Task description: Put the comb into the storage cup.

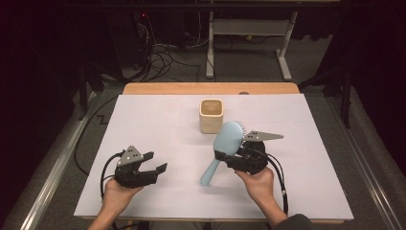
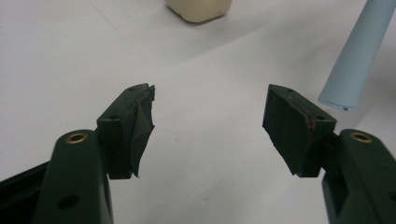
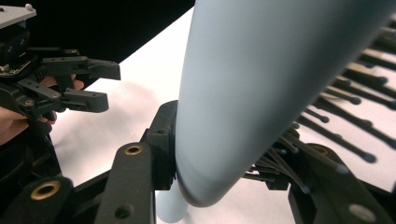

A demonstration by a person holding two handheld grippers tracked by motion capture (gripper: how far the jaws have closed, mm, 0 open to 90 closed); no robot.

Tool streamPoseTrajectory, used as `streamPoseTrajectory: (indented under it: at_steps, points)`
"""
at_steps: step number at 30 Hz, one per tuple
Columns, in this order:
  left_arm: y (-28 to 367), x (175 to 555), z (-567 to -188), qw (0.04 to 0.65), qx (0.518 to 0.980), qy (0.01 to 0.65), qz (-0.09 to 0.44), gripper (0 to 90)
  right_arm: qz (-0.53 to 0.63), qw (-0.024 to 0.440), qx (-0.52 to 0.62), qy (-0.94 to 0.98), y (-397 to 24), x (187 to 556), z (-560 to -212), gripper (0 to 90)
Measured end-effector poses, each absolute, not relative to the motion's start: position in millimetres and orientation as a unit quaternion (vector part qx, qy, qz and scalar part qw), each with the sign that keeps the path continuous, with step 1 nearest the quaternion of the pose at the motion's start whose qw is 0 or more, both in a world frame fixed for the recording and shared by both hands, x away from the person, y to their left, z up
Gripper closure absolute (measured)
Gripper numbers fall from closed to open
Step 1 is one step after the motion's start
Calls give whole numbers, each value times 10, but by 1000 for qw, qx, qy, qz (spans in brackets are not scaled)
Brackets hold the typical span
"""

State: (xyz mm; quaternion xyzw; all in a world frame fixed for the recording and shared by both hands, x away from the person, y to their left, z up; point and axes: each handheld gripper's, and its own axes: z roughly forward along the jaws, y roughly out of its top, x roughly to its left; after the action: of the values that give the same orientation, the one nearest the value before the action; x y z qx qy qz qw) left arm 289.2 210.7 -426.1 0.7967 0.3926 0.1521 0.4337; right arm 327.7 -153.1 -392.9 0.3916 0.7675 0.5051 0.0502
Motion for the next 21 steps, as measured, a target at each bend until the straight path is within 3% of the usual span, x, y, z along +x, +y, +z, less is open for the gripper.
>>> streamPoseTrajectory:
  at_steps: [21]
  points:
    - [2498, 2772, -4468, 450, 758, 439, 175, 321, 482, 68, 395, 779, -1627, 3360, -3825, 570]
